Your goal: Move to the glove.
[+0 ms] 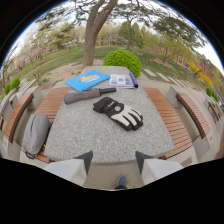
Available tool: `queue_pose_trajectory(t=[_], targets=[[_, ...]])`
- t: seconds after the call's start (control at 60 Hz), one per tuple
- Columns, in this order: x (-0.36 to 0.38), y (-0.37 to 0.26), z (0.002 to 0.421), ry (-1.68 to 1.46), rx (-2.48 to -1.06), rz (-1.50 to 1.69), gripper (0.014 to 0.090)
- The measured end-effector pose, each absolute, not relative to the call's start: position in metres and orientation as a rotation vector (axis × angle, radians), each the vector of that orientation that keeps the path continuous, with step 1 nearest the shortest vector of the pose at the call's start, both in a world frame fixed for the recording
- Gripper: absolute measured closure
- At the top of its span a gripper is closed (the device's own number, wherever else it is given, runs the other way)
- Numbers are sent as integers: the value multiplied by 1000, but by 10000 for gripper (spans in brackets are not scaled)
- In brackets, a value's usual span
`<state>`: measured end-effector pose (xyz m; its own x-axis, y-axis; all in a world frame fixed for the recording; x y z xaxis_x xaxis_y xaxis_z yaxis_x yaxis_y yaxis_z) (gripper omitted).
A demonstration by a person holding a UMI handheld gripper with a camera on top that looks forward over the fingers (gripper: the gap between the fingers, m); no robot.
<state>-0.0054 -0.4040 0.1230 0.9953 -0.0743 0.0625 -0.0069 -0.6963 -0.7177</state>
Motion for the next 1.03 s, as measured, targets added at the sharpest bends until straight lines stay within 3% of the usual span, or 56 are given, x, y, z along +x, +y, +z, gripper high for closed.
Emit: queue_pose_trajectory(t=[0.617,1.033], targets=[[54,-221,34,-29,-2356,-65,200],[54,-206,26,-9,-2375,-43,200]])
